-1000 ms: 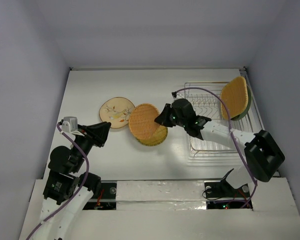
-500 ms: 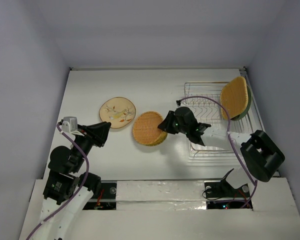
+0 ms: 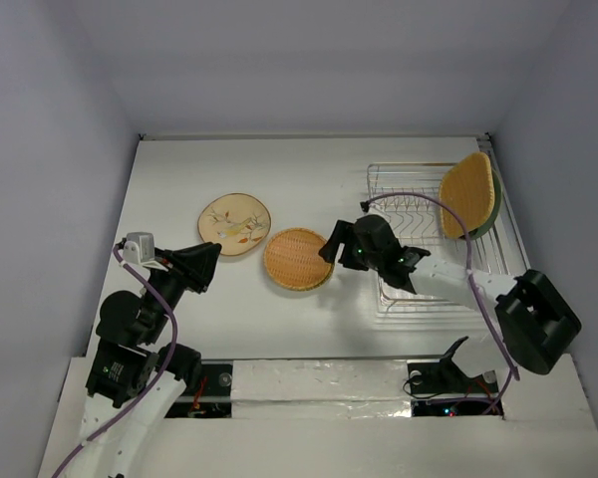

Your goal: Unload the plates from the dish rack

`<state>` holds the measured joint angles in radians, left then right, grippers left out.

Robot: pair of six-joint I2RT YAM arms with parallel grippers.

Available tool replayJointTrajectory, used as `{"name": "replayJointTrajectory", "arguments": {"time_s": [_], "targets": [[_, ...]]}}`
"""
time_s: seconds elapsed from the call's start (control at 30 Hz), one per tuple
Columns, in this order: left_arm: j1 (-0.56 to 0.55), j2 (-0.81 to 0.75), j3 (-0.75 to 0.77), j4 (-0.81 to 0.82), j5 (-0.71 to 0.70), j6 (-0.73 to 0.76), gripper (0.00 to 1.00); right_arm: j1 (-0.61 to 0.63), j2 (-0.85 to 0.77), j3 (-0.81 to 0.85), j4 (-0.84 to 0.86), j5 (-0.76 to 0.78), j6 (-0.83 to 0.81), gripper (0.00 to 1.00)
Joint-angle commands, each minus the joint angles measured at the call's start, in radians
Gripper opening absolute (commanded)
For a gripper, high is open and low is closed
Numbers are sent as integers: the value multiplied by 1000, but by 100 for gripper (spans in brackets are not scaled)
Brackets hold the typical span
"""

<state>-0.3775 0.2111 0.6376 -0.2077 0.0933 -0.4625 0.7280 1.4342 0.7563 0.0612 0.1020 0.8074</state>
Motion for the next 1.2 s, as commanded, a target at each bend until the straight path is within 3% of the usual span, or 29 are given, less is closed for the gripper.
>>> {"name": "replayJointTrajectory", "arguments": {"time_s": [0.0, 0.07, 0.13, 0.17, 0.27, 0.57, 0.67, 0.7, 0.77, 0.9, 1.17], "targets": [[6, -12, 0, 41, 0, -7, 21, 8, -108, 32, -108, 119, -43, 75], [6, -15, 0, 41, 2, -5, 21, 8, -153, 60, -185, 204, -59, 68], [6, -16, -1, 42, 5, -7, 21, 8, -225, 80, -242, 283, -77, 54], [6, -18, -1, 44, 8, -5, 21, 8, -247, 92, -304, 374, -83, 32], [6, -26, -1, 45, 19, -5, 21, -48, -323, 153, -443, 551, -115, 0], [6, -61, -3, 53, 40, -5, 21, -393, -417, 340, -635, 712, -321, 0], [6, -59, -1, 50, 45, -2, 21, -496, -344, 421, -673, 745, -372, 17], [6, -62, -1, 50, 46, -2, 21, -540, -322, 442, -684, 748, -382, 30], [6, -64, 0, 48, 46, -1, 21, -576, -267, 480, -686, 728, -415, 45], [6, -75, 2, 45, 45, 1, 21, -651, -192, 514, -663, 599, -493, 49], [-3, -78, 2, 45, 54, 4, 21, -702, -40, 607, -696, 585, -614, 51]]}}
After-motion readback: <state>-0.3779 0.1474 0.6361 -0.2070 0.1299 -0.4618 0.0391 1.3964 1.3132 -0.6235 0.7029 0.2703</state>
